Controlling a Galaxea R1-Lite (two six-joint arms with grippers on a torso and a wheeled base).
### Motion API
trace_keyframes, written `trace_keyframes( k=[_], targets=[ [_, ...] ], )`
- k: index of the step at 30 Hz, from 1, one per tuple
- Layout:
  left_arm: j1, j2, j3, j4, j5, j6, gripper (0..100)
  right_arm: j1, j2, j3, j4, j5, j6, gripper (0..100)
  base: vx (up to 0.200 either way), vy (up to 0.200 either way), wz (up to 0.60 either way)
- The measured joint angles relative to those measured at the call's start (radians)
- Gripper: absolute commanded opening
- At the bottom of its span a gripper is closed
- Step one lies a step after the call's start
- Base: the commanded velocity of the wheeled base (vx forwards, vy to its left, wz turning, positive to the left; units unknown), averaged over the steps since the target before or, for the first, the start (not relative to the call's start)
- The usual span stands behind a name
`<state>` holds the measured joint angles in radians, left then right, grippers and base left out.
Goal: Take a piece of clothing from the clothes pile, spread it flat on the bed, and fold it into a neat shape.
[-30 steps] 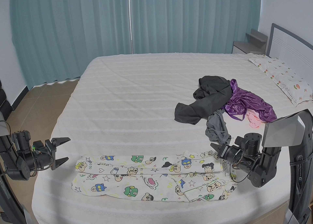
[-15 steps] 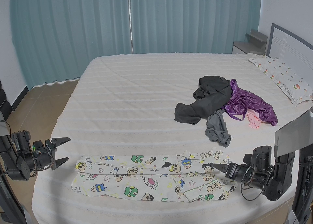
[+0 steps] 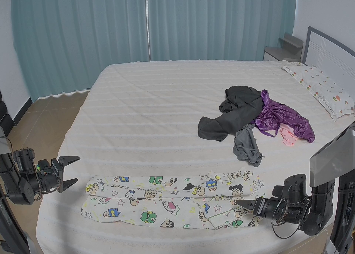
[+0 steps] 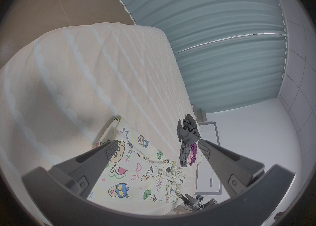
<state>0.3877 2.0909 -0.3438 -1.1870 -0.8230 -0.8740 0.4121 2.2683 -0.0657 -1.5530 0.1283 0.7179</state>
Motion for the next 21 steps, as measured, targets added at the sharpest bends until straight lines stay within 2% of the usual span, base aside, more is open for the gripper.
trace_keyframes(
  k=[6, 7, 21],
  targets=[
    [0.000, 0.000, 0.000, 0.000, 0.000, 0.000, 100, 0.001, 0.006, -0.007, 0.000, 0.000, -0.003, 100, 0.000, 0.000, 0.00],
    [0.000, 0.000, -0.001, 0.000, 0.000, 0.000, 100, 0.002, 0.008, -0.009, 0.000, 0.000, -0.004, 0, 0.000, 0.000, 0.00],
    [0.000, 0.000, -0.002, 0.000, 0.000, 0.000, 100, 0.006, 0.013, -0.008, 0.000, -0.009, -0.011, 0, 0.000, 0.000, 0.00]
  ],
)
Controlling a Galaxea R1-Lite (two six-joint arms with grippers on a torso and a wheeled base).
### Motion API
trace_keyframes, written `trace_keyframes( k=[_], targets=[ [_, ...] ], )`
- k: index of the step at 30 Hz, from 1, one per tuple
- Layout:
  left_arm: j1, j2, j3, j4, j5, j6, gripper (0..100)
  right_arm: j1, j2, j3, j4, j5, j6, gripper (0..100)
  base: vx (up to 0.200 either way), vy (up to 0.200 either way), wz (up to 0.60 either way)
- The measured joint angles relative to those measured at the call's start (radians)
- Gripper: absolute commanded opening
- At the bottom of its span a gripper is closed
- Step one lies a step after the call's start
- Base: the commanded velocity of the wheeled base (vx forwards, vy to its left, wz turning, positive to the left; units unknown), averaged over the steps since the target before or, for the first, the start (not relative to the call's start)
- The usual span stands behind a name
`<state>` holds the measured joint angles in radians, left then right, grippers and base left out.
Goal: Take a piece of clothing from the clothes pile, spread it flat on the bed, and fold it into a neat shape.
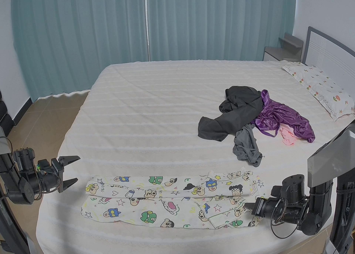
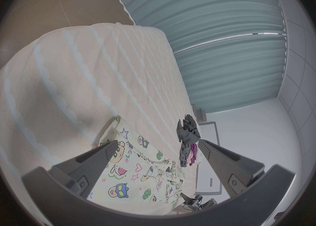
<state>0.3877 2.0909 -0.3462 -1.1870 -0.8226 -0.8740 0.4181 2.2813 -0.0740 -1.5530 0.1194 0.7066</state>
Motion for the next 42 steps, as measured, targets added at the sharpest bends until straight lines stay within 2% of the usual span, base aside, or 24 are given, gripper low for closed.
trace_keyframes(
  k=[10, 21, 30, 41, 42],
  targets=[
    [0.000, 0.000, -0.001, 0.000, 0.000, 0.000, 100, 0.052, -0.074, 0.045, 0.000, -0.006, -0.003, 0, 0.000, 0.000, 0.00],
    [0.000, 0.000, 0.001, 0.000, 0.000, 0.000, 100, 0.104, -0.110, 0.056, 0.001, -0.110, -0.059, 0, 0.000, 0.000, 0.00],
    [0.000, 0.000, 0.001, 0.000, 0.000, 0.000, 100, 0.159, -0.126, 0.056, 0.095, -0.113, -0.118, 0, 0.000, 0.000, 0.00],
    [0.000, 0.000, 0.001, 0.000, 0.000, 0.000, 100, 0.161, -0.122, 0.056, 0.177, -0.123, -0.155, 0, 0.000, 0.000, 0.00],
    [0.000, 0.000, 0.001, 0.000, 0.000, 0.000, 100, 0.160, -0.120, 0.056, 0.177, -0.125, -0.157, 100, 0.000, 0.000, 0.00]
  ],
)
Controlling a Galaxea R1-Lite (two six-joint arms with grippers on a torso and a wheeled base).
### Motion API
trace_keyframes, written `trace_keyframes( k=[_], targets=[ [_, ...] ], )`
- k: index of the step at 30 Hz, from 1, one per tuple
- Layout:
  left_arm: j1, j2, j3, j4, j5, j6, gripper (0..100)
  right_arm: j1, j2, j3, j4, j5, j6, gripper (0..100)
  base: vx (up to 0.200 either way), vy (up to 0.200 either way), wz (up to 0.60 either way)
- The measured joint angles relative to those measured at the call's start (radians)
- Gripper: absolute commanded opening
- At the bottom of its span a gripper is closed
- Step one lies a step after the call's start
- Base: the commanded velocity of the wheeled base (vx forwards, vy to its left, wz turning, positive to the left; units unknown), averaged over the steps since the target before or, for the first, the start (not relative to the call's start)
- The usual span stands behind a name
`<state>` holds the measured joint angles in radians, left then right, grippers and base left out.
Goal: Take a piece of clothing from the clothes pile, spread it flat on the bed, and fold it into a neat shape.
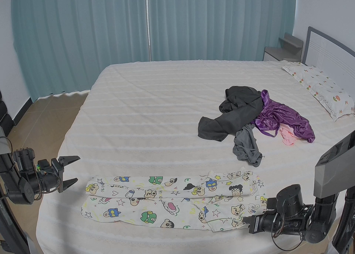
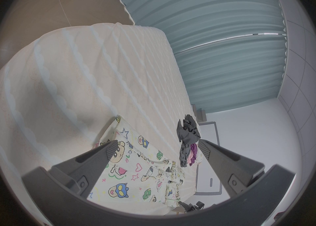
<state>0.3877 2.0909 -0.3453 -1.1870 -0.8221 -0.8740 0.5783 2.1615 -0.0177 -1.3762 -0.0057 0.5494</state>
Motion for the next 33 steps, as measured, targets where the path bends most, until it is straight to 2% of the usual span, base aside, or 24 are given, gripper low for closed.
trace_keyframes(
  k=[9, 17, 25, 30, 33],
  targets=[
    [0.000, 0.000, 0.000, 0.000, 0.000, 0.000, 100, -0.006, 0.002, 0.000, 0.014, -0.016, -0.015, 100, 0.000, 0.000, 0.00],
    [0.000, 0.000, 0.000, 0.000, 0.000, 0.000, 100, -0.003, -0.087, 0.000, 0.007, -0.007, -0.013, 100, 0.000, 0.000, 0.00],
    [0.000, 0.000, 0.000, 0.000, 0.000, 0.000, 100, 0.011, -0.105, -0.046, 0.005, 0.030, 0.003, 100, 0.000, 0.000, 0.00],
    [0.000, 0.000, 0.000, 0.000, 0.000, 0.000, 100, 0.012, -0.034, -0.092, 0.006, 0.101, 0.039, 100, 0.000, 0.000, 0.00],
    [0.000, 0.001, -0.001, 0.000, 0.000, 0.000, 100, 0.010, 0.001, -0.103, 0.005, 0.115, 0.045, 100, 0.000, 0.000, 0.00]
  ],
)
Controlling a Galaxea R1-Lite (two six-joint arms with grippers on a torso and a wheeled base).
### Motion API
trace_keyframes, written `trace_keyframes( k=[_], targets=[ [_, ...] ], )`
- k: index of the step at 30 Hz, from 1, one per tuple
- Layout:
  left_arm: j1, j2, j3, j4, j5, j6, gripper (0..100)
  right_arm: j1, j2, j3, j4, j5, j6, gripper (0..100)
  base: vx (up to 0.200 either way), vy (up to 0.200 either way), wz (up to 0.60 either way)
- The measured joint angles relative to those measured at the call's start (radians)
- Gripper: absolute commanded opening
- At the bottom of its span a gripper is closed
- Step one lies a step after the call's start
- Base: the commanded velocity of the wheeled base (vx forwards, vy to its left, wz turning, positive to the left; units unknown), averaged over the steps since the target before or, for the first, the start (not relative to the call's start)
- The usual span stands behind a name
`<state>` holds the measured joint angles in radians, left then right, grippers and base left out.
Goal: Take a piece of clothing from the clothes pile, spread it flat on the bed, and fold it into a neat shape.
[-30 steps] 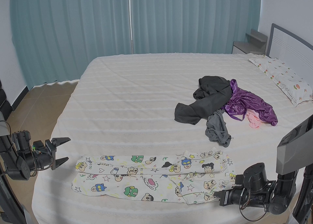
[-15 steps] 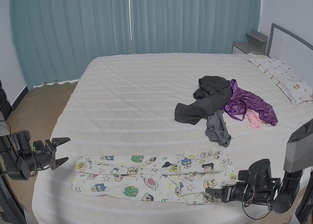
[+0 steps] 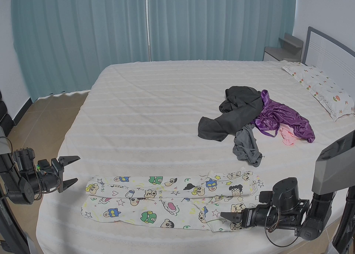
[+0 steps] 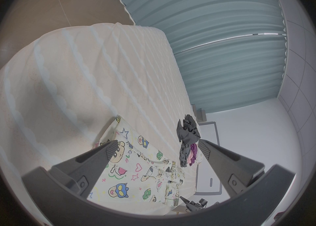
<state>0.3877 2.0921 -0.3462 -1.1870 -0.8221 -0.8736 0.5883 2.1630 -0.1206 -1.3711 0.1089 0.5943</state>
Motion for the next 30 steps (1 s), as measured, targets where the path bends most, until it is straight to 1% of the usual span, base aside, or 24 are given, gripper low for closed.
trace_keyframes(
  k=[3, 7, 10, 13, 16, 20, 22, 25, 30],
  targets=[
    [0.000, 0.001, 0.000, 0.000, 0.000, 0.005, 100, -0.020, 0.055, -0.005, -0.037, 0.005, 0.002, 100, 0.000, 0.000, 0.00],
    [0.000, 0.007, -0.004, 0.000, 0.006, 0.060, 100, -0.054, 0.089, 0.013, -0.134, 0.008, 0.017, 100, 0.000, 0.000, 0.00],
    [-0.001, 0.015, -0.019, 0.000, 0.014, 0.088, 100, -0.087, 0.088, 0.037, -0.180, 0.011, 0.064, 100, 0.000, 0.000, 0.00],
    [-0.005, 0.021, -0.051, 0.003, 0.025, 0.092, 100, -0.112, 0.071, 0.049, -0.181, 0.024, 0.146, 100, 0.000, 0.000, 0.00],
    [-0.013, 0.024, -0.122, 0.020, 0.034, 0.095, 100, -0.142, 0.050, 0.053, -0.181, 0.060, 0.206, 100, 0.000, 0.000, 0.00],
    [-0.026, 0.026, -0.220, 0.077, 0.040, 0.103, 100, -0.178, 0.031, 0.053, -0.182, 0.106, 0.242, 100, 0.000, 0.000, 0.00],
    [-0.034, 0.026, -0.257, 0.130, 0.041, 0.125, 100, -0.186, 0.025, 0.055, -0.182, 0.111, 0.246, 100, 0.000, 0.000, 0.00],
    [-0.048, 0.026, -0.324, 0.282, 0.042, 0.199, 100, -0.194, 0.019, 0.055, -0.182, 0.117, 0.249, 100, 0.000, 0.000, 0.00],
    [-0.066, 0.025, -0.442, 0.615, 0.049, 0.352, 100, -0.198, 0.015, 0.056, -0.182, 0.122, 0.251, 100, 0.000, 0.000, 0.00]
  ],
)
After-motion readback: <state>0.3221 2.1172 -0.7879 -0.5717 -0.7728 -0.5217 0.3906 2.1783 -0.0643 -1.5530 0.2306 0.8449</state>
